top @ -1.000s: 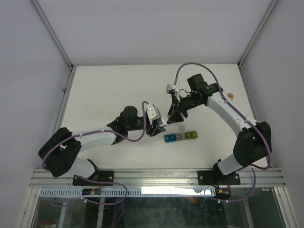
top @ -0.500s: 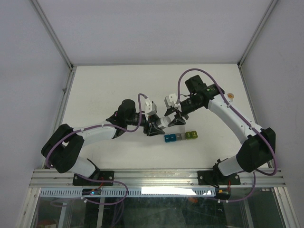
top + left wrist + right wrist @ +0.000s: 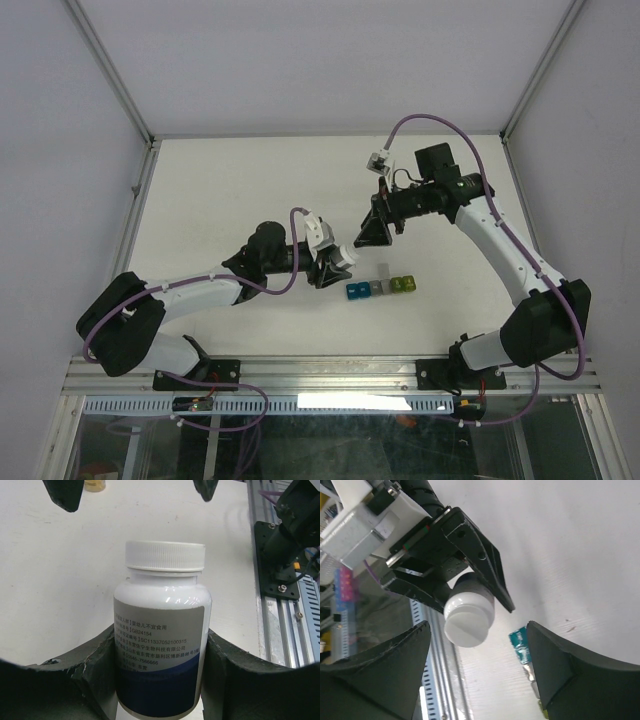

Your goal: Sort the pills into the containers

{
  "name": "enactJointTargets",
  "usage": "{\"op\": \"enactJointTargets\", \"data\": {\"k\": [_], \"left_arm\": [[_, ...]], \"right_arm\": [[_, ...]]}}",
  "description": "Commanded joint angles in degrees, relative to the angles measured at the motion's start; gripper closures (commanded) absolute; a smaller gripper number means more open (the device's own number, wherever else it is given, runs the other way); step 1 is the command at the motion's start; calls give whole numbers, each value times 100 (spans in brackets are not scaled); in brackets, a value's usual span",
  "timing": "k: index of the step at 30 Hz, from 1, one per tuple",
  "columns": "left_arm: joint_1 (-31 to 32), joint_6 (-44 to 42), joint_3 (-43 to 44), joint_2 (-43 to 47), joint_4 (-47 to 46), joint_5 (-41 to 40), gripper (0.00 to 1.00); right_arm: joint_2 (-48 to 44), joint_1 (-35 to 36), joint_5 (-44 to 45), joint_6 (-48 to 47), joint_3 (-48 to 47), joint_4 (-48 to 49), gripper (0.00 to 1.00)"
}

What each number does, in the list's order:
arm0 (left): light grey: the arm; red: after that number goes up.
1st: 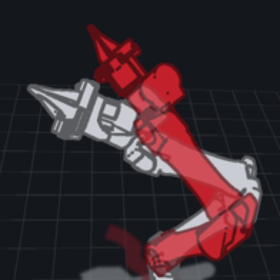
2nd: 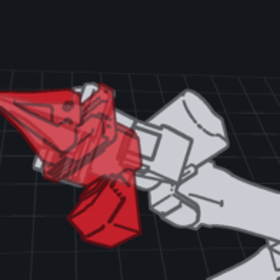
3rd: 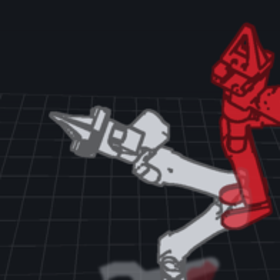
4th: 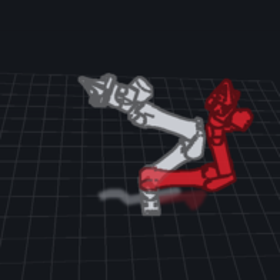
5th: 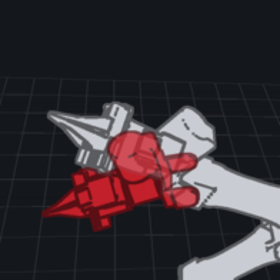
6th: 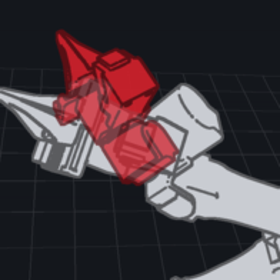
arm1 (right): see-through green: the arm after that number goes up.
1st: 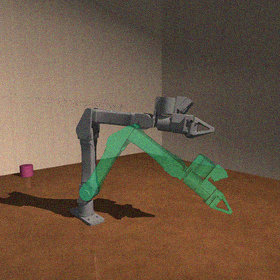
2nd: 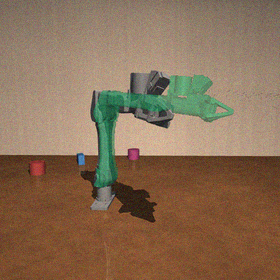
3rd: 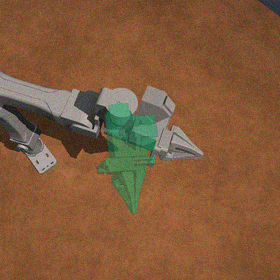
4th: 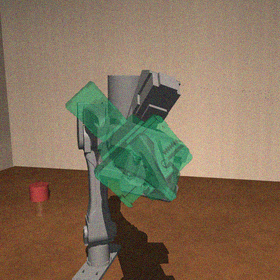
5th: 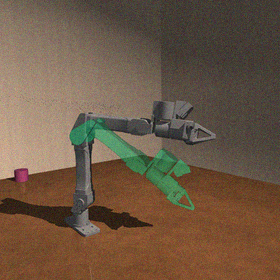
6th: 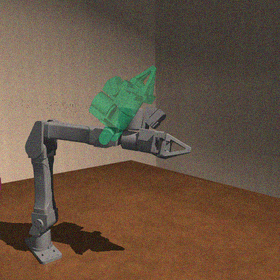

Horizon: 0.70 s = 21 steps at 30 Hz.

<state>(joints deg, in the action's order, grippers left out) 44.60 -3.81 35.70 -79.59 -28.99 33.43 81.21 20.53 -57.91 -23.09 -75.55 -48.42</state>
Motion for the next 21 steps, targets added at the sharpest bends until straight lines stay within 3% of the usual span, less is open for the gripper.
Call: {"op": "enactJointTargets", "data": {"k": [1, 8, 13, 16, 21], "left_arm": [[72, -1, 10, 201, -430, -485, 100], [83, 4, 29, 208, -406, -495, 100], [76, 18, 16, 227, -405, -505, 100], [76, 6, 4, 234, -398, -526, 100], [77, -13, -2, 222, -397, -539, 100]], "right_arm": [[-24, 334, 83, 1392, -96, 214, 20], [-5, 885, 1214, 1194, -165, 88, 25], [35, 935, 1343, 1156, -171, 72, 31], [14, 945, 1354, 1106, -199, 32, 37], [-108, 940, 1324, 941, -208, -30, 55]]}}
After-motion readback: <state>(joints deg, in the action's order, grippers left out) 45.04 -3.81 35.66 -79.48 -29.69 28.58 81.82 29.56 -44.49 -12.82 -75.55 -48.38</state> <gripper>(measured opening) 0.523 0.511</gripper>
